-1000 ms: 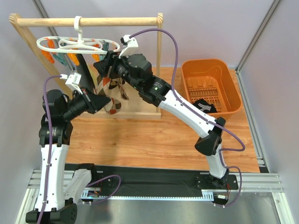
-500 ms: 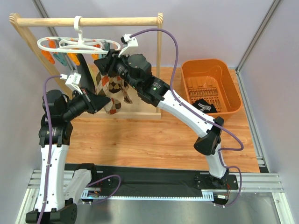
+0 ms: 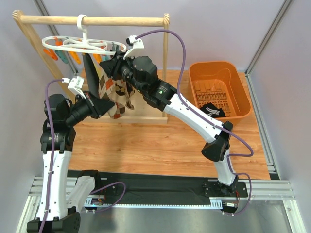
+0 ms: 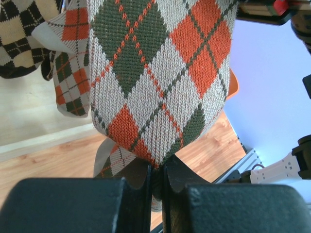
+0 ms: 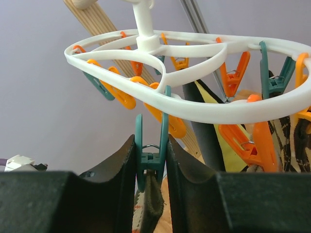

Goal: Remove the socks clipped to the hanger

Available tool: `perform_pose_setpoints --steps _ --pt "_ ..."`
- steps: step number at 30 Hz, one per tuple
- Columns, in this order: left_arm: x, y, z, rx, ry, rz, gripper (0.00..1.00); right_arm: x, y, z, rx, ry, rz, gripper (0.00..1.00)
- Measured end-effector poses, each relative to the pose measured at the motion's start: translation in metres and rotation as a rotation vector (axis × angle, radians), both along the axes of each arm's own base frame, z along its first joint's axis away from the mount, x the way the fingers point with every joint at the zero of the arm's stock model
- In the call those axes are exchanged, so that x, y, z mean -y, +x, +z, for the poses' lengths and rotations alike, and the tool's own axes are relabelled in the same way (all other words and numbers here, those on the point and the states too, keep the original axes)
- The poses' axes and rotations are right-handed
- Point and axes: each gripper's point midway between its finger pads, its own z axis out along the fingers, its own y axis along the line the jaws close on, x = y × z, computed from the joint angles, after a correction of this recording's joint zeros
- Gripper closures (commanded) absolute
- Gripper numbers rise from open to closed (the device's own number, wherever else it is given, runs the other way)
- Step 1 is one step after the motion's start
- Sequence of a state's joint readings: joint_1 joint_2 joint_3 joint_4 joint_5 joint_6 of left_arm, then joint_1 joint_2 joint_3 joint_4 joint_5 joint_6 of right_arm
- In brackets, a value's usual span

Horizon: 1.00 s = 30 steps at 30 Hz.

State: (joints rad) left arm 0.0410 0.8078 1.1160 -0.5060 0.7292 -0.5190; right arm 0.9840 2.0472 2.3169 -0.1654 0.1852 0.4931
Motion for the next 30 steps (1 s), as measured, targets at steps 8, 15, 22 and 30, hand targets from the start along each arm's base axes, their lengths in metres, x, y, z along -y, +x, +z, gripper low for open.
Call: perform_pose_setpoints --steps 8,15,22,30 --pt "-0.001 0.000 -0.006 -0.010 0.001 0.009 1.00 0.000 0.000 0.002 0.003 0.005 0.002 0.56" --pt "-0.001 0.000 -0.005 -0.009 0.001 0.010 1.00 0.001 0.001 0.002 0.003 0.007 -0.006 0.86" --pt "-0.002 0.000 -0.007 -0.011 0.002 0.016 1.00 0.001 0.004 0.000 -0.007 0.011 -0.017 1.00" --pt "-0.004 0.000 -0.020 -0.052 0.006 0.032 1.00 0.000 0.005 -0.003 -0.012 0.006 -0.019 1.00"
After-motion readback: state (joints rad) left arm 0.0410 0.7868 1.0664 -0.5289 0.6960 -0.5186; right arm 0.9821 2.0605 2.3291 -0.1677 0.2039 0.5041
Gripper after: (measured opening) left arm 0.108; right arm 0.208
